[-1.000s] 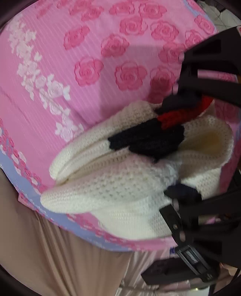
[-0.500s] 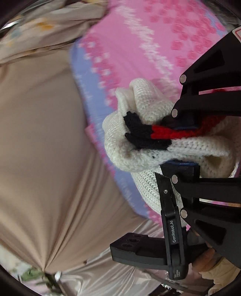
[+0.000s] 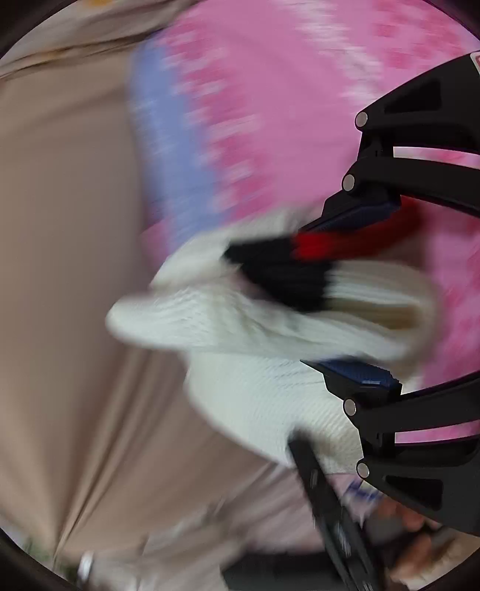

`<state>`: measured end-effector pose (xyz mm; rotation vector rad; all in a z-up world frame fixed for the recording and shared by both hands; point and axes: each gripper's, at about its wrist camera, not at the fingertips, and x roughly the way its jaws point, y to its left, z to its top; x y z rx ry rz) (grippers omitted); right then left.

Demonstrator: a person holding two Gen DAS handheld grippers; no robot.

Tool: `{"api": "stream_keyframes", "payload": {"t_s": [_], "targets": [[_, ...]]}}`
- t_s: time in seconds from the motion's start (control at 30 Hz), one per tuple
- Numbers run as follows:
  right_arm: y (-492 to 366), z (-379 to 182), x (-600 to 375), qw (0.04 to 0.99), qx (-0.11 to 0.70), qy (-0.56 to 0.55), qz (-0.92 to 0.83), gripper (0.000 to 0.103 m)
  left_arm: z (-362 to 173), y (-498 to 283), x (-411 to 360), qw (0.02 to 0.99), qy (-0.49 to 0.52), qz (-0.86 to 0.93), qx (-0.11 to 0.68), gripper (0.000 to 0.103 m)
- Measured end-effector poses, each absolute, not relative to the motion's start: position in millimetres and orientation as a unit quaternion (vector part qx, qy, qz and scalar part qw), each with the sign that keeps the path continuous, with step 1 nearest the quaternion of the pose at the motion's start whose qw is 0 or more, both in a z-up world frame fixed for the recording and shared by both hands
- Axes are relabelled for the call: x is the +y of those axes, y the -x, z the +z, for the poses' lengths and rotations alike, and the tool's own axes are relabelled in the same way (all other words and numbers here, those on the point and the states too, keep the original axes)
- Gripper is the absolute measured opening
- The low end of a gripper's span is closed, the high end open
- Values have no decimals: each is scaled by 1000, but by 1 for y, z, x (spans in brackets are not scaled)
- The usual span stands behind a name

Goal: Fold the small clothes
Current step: 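Lower the folded sweater onto the bedspread and open both tools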

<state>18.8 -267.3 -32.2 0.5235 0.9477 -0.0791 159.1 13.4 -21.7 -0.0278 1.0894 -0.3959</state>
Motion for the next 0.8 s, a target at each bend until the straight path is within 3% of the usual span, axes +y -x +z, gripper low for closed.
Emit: {"api": "stream_keyframes", "payload": {"t_s": [0.03,0.1,0.27,0.37,0.4,0.43,0.53,0.57,0.6,0.63,0.8], "targets": [[-15,-57,-267,832,483,-270,-43,23,-46,-154,31,823,41,-175,539,64],[11,-82,-266,810,491,-318,-36,24,-63,-143,56,817,83,-158,548,65],[13,-85,-254,817,501,-285,-30,28,-73,-150,58,808,104,-157,559,67],[-9,-83,-254,823,493,-282,-30,33,-70,-156,38,811,70,-172,555,77],[-21,-83,-253,827,491,-272,-30,41,-73,-159,29,810,58,-177,556,80],[-28,-83,-250,828,493,-264,-33,52,-79,-161,20,806,44,-182,562,81],[-56,-93,-245,826,513,-232,-35,57,-102,-162,8,785,41,-182,590,81],[-64,-101,-246,817,527,-231,-32,55,-109,-161,6,778,46,-180,600,80],[-70,-106,-247,812,534,-234,-26,27,-116,-160,6,770,52,-177,611,77],[-74,-104,-249,812,533,-239,-13,14,-117,-158,7,768,54,-174,614,76],[-49,-35,-270,880,424,-215,-15,13,-104,-145,11,788,37,-188,586,80]]}}
